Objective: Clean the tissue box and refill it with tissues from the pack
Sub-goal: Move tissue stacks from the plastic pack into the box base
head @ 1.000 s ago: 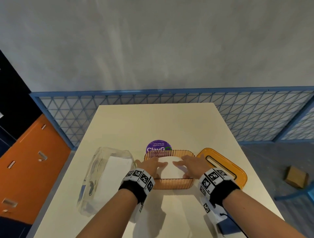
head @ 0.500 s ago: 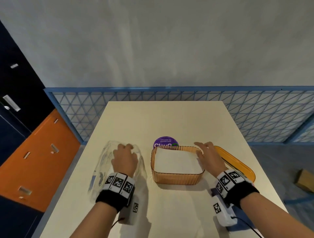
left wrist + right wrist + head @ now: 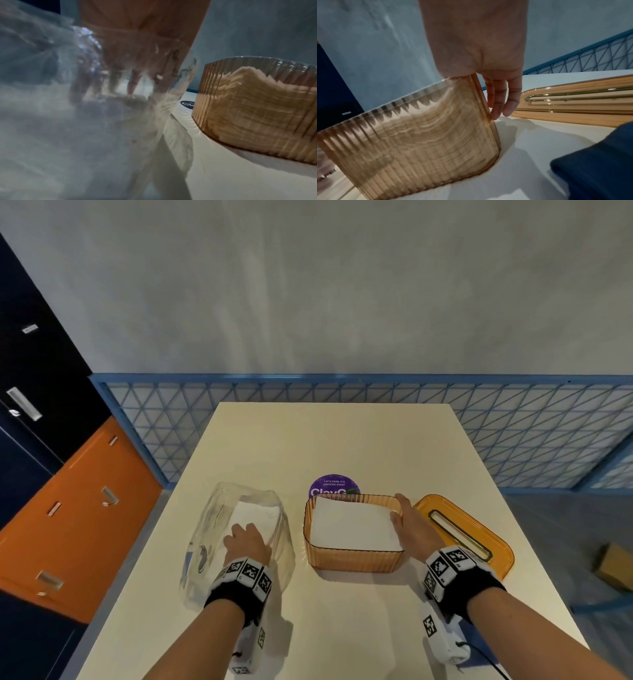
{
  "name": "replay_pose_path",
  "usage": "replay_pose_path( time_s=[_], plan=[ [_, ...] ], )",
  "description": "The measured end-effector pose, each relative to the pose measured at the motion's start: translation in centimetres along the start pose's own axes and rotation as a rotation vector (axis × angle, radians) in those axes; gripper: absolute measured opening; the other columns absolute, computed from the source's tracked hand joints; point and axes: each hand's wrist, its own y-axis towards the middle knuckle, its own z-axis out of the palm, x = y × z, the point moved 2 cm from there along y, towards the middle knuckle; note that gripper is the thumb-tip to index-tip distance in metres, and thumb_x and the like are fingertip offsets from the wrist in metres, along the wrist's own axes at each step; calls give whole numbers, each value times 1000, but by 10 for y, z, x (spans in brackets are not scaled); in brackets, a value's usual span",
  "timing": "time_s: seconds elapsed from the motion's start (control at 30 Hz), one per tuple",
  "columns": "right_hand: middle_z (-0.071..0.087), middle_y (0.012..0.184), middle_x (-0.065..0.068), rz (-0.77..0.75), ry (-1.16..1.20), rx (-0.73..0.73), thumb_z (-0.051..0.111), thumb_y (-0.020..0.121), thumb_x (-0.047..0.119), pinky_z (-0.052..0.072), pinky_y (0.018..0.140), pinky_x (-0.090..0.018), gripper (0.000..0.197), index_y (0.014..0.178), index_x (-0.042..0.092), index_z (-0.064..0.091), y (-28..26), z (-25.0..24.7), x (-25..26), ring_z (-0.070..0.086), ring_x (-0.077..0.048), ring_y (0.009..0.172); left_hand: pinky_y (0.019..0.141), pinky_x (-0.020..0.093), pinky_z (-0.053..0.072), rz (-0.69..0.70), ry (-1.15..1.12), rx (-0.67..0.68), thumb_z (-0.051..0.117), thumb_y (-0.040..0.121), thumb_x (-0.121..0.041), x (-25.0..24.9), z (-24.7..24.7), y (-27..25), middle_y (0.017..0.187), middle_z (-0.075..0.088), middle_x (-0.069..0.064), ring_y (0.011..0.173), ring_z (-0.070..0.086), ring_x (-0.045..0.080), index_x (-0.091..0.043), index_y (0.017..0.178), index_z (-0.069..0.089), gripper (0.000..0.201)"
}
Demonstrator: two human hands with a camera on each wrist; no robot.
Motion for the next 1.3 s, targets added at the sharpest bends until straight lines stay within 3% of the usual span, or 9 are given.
replay_pose_path(
  time_s=[0.27, 0.5, 0.77, 1.0, 1.13, 1.2, 1.3],
  plan=[
    [49, 133, -17, -1, -13, 3, 25, 102, 33, 45, 96, -41, 49, 148, 23, 11, 1, 1, -1, 52, -32, 116, 91, 33, 46, -9, 48, 1, 51, 92, -29, -4, 4, -1, 127, 41, 10, 118, 45, 27, -10, 121, 43, 35],
    [50, 131, -17, 10, -5, 6, 25, 102, 31, 45, 93, -39, 48, 148, 23, 11, 1, 1, 0, 53, -31, 115, 98, 34, 42, -20, 67, 9, 41, 96, -20, -8, 2, 5, 129, 45, 11, 119, 48, 29, -10, 121, 44, 26],
    [52, 127, -15, 9, -20, 4, 25, 102, 33, 48, 91, -41, 48, 147, 24, 11, 2, 2, -2, 56, -30, 109, 89, 31, 45, -1, 61, -32, 37, 99, -25, -7, -6, 8, 125, 51, 10, 110, 57, 25, -10, 120, 44, 27],
    [51, 129, -14, 7, -39, 0, 26, 101, 34, 48, 92, -43, 49, 147, 26, 10, 3, 2, -2, 56, -29, 110, 95, 31, 44, 11, 91, -10, 43, 96, -15, -6, -12, 4, 128, 47, 11, 116, 53, 26, -10, 124, 41, 29],
    [51, 128, -15, -1, -40, 2, 27, 101, 34, 48, 92, -42, 49, 147, 25, 11, 4, 2, -2, 55, -30, 111, 99, 35, 42, 5, 83, -7, 42, 95, -10, -2, -24, -1, 131, 45, 11, 122, 48, 28, -8, 123, 46, 28],
    [52, 127, -16, -8, -35, 23, 27, 101, 35, 48, 92, -42, 50, 147, 23, 11, 6, 2, -4, 55, -29, 110, 93, 37, 45, 32, 52, -85, 40, 96, -9, 2, -37, -7, 127, 48, 11, 118, 51, 27, -8, 120, 52, 27],
    [42, 136, -17, 8, -48, 94, 29, 100, 40, 44, 99, -42, 55, 148, 21, 10, 5, -3, -1, 48, -32, 121, 68, 39, 48, 130, -55, -359, 48, 92, -8, 3, -62, -25, 111, 54, 14, 100, 56, 32, -5, 104, 63, 19]
  ],
)
